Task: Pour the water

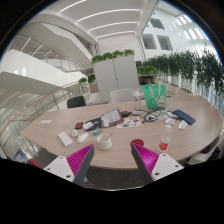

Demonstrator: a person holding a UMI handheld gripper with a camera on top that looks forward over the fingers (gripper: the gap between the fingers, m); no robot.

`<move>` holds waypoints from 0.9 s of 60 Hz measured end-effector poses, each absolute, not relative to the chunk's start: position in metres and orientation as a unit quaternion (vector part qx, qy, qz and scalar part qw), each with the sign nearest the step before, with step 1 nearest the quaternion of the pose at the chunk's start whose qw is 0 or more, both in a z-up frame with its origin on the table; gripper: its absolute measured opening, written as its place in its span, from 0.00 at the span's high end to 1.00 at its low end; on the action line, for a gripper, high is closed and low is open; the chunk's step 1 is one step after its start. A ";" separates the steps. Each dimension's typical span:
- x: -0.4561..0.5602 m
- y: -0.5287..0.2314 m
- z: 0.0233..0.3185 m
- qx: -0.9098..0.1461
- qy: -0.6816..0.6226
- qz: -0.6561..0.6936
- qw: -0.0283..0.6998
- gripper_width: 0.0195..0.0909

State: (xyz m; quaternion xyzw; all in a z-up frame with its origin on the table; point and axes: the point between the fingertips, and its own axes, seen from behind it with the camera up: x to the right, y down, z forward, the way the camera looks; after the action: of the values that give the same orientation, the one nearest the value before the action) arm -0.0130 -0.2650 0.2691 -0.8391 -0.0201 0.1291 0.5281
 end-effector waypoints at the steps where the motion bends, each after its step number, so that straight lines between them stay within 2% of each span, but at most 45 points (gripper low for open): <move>1: -0.012 -0.265 0.268 -0.840 -0.019 0.128 0.527 0.11; 15: -0.010 -0.265 0.266 -0.845 -0.029 0.104 0.524 0.11; 16: -0.006 -0.278 0.276 -0.846 -0.029 0.100 0.523 0.11; 17: -0.004 -0.277 0.274 -0.846 -0.029 0.096 0.523 0.08; 18: -0.002 -0.277 0.272 -0.846 -0.028 0.093 0.524 0.11; 23: 0.006 -0.273 0.256 -0.845 -0.021 0.079 0.529 0.12; 30: 0.033 -0.263 0.246 -0.837 -0.006 0.060 0.544 0.11; 36: 0.028 -0.236 0.205 -0.824 0.007 0.031 0.566 0.11; 54: 0.163 -0.119 0.142 -0.798 0.032 -0.014 0.602 0.11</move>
State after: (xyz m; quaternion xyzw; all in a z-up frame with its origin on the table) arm 0.1627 -0.1186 0.1420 -0.7977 0.0325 -0.0145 0.6020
